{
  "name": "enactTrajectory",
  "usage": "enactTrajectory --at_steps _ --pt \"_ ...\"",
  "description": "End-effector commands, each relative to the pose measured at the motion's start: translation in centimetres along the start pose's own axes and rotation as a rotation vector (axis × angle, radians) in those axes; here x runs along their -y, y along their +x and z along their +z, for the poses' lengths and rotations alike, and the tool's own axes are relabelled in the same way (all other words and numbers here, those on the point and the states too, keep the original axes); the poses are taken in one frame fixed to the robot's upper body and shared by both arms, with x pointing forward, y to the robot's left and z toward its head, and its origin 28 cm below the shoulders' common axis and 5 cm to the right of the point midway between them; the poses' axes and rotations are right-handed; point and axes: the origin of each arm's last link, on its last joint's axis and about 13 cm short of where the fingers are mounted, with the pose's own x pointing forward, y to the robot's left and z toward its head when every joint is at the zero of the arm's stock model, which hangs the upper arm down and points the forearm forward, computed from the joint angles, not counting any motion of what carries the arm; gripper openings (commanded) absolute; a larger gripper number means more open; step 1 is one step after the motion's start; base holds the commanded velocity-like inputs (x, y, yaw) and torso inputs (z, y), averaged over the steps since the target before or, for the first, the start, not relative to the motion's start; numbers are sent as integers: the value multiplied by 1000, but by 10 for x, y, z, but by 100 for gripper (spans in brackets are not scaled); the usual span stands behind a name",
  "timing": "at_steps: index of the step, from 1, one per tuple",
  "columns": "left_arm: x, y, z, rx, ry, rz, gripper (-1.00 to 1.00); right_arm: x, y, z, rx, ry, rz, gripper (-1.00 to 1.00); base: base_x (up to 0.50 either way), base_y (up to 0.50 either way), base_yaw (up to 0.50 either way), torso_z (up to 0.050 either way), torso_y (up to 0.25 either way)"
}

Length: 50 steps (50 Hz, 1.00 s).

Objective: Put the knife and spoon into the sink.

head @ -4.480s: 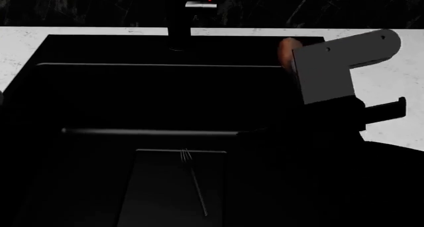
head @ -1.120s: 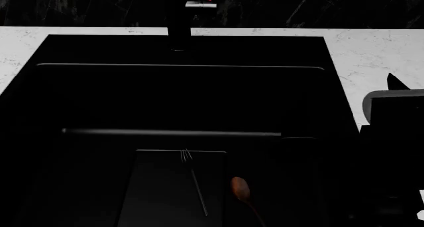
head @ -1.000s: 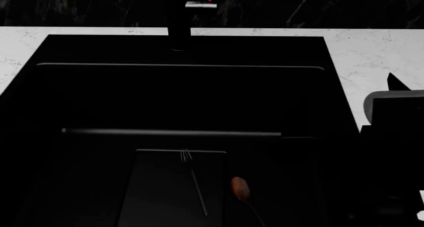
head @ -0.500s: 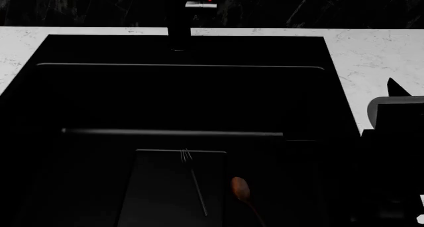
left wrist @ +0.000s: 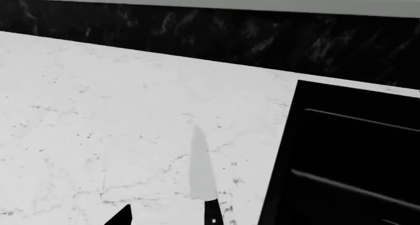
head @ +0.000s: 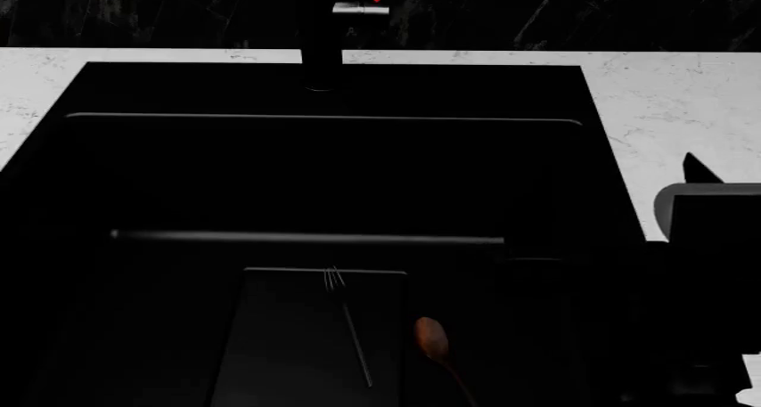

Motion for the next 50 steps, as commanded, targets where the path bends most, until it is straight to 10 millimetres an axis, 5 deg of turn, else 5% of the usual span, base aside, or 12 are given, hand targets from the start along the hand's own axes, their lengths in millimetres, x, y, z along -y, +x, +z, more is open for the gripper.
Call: enactTrajectory --at_steps 1,17,50 --pt "-9 22 1 -72 -15 40 100 -1 0 -3 -7 5 6 100 0 0 0 0 0" --pt "-26 35 -10 -135 -51 105 100 -4 2 -8 -17 13 19 100 0 0 0 0 0" --pt "-10 80 -33 -218 -99 92 100 -5 5 -14 -25 31 34 100 0 0 0 0 0"
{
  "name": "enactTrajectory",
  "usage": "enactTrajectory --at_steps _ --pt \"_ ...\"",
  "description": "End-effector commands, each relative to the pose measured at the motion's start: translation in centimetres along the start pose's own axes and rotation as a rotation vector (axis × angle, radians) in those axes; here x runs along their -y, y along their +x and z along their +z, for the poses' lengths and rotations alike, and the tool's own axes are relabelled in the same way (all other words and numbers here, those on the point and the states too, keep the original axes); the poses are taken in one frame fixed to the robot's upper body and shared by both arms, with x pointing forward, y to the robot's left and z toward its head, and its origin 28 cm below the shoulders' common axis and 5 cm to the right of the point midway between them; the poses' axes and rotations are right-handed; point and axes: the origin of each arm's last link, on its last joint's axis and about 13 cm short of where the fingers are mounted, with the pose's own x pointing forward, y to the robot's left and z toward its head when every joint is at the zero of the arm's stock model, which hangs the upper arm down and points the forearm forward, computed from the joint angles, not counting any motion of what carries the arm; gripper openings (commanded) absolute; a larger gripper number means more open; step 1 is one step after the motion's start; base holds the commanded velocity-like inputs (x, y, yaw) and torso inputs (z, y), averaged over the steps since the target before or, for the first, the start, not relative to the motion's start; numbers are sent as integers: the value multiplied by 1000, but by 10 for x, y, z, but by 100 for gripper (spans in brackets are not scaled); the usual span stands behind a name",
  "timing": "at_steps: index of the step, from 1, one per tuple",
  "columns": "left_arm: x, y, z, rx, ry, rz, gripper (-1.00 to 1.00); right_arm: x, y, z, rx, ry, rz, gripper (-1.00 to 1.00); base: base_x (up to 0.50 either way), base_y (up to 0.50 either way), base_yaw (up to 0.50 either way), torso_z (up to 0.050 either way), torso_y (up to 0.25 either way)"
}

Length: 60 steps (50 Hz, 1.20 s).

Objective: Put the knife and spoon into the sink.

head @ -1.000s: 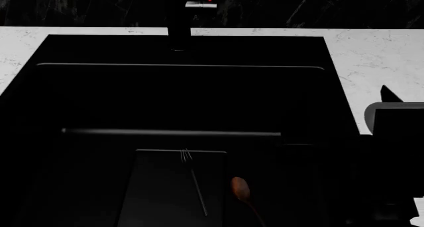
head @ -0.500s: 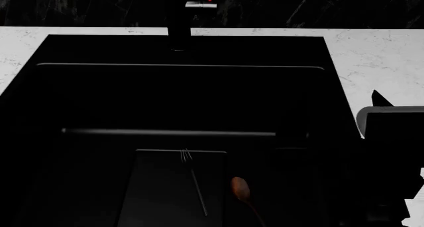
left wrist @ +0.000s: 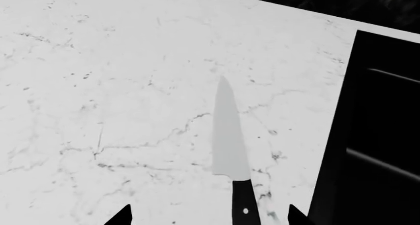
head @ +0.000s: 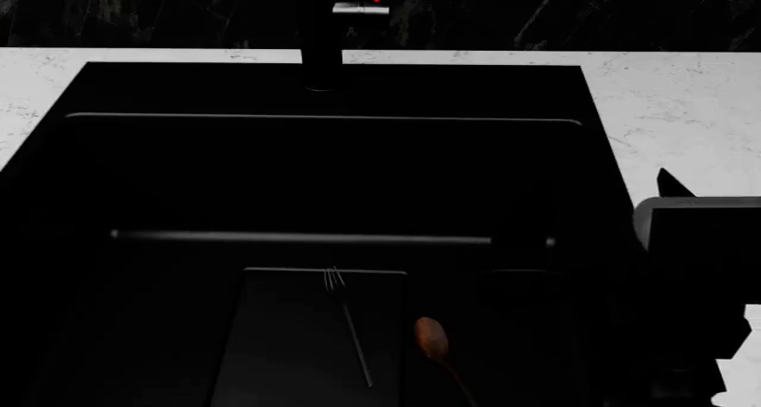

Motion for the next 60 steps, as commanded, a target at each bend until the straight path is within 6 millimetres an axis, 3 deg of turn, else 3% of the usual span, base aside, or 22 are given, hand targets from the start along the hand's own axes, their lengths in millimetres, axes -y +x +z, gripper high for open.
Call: enactTrajectory --at_steps 1,44,45,57,60 --pt "1 15 -8 -16 -22 15 100 -1 1 0 -1 5 6 100 0 0 0 0 0" --pt "7 41 -48 -195 54 -20 100 2 0 -7 -8 21 0 100 0 0 0 0 0" --pt "7 41 -48 -182 66 -4 -100 2 0 -7 -8 20 -1 100 0 0 0 0 0" --pt "8 38 -45 -113 77 -1 -100 2 -1 -8 -10 23 -1 100 1 0 0 0 0" --pt "13 25 -27 -1 107 -8 -100 2 0 -7 -9 21 -3 100 4 0 0 0 0"
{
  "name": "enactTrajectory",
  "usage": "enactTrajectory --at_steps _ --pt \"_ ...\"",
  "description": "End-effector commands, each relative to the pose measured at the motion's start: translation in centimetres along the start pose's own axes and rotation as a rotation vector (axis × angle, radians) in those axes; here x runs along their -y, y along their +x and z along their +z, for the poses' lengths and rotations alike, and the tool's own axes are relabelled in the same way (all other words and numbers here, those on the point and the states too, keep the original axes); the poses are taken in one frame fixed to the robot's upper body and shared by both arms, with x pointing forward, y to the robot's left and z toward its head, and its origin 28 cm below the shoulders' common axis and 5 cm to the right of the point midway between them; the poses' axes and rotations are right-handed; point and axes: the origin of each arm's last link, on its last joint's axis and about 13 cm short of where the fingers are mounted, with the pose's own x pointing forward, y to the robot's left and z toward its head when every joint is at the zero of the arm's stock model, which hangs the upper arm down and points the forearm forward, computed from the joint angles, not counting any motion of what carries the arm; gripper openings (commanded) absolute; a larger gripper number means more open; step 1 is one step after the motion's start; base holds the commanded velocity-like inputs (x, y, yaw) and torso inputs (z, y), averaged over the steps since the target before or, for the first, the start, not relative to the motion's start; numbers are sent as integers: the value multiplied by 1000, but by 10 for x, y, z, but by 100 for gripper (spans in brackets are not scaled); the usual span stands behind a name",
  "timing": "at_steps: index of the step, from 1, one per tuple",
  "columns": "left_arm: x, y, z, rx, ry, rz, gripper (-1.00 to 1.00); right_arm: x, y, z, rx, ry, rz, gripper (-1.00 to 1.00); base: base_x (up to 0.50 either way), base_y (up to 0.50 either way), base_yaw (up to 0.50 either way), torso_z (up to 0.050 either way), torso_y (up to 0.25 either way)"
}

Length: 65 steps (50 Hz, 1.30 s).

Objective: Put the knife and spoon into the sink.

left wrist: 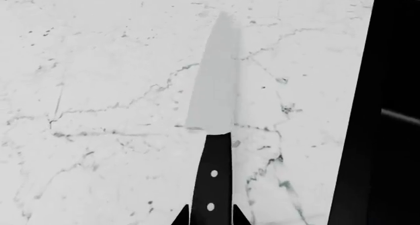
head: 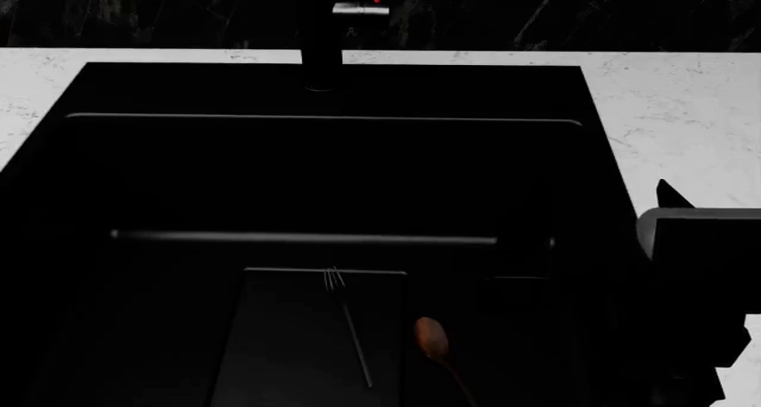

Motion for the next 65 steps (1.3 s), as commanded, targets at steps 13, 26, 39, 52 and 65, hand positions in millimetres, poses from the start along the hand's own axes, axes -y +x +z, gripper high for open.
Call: enactTrajectory --at_steps 13,26,39,52,65 --pt "58 -110 81 541 185 -301 -100 0 1 -3 -1 6 4 100 0 0 0 0 0" --pt "119 -134 60 532 378 -646 -100 -1 2 -4 1 13 11 100 0 0 0 0 0" --pt "142 -72 30 272 387 -613 -100 -1 3 -4 0 13 15 100 0 0 0 0 0" --pt "140 -37 -40 -6 602 -587 -100 -2 4 -6 -4 17 16 100 0 0 0 -1 0" --pt "130 -20 -78 -207 620 -571 -100 -2 4 -9 -8 21 14 100 0 0 0 0 0"
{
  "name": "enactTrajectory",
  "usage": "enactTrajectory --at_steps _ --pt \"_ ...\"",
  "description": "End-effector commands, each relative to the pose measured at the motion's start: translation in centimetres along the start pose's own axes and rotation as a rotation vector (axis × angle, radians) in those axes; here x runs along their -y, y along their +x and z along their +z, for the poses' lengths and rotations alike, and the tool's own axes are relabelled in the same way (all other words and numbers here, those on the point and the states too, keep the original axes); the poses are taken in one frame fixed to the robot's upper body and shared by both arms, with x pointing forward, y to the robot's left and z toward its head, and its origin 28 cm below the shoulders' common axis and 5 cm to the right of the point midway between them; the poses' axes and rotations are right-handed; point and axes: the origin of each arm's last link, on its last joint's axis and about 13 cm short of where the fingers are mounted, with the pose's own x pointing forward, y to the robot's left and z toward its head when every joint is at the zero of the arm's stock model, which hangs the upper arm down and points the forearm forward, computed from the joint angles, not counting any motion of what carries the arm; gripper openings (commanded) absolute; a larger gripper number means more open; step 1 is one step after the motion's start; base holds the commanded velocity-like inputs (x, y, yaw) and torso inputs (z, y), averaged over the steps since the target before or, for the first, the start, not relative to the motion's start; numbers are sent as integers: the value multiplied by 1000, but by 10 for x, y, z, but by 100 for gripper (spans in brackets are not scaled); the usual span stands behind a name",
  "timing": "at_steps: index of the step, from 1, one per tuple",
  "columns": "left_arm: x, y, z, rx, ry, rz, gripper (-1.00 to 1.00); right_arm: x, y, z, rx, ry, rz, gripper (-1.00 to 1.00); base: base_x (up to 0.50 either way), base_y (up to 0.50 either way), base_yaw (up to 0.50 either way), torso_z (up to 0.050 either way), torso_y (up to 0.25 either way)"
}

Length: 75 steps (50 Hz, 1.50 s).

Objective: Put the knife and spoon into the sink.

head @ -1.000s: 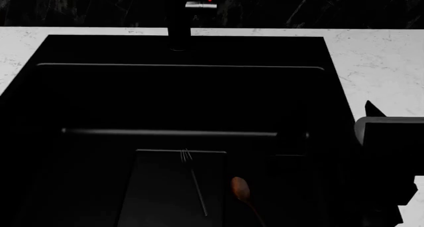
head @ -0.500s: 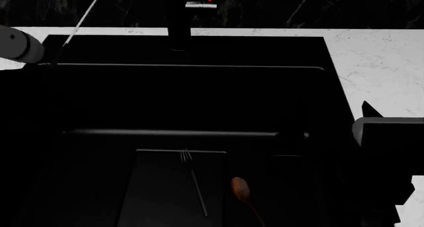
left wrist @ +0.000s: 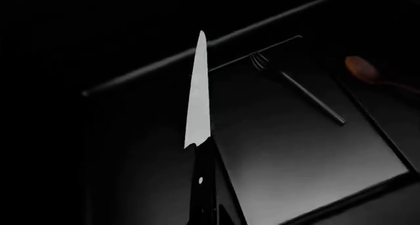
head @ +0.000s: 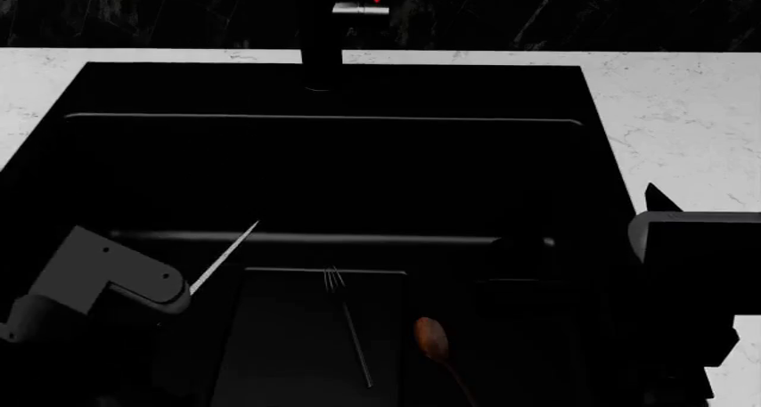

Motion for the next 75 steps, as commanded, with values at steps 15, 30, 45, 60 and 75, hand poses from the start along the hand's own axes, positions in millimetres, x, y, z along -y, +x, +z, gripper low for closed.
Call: enactTrajectory --at_steps 15,30,45,60,75 --pt "4 52 -61 -307 16 -75 -100 1 -1 -5 -9 10 -2 100 0 0 0 -3 0" --pt "5 61 -76 -408 23 -125 -100 0 1 -4 -7 9 1 100 -1 0 1 -4 0" --pt "-16 -13 3 9 -18 -53 100 0 3 -1 1 11 2 100 -3 1 3 -1 0" --pt "-19 -104 56 425 -4 48 100 -2 3 0 5 8 11 100 0 0 0 0 0" --pt "-6 -96 32 640 -15 167 100 -3 4 -2 5 12 19 100 0 0 0 0 0"
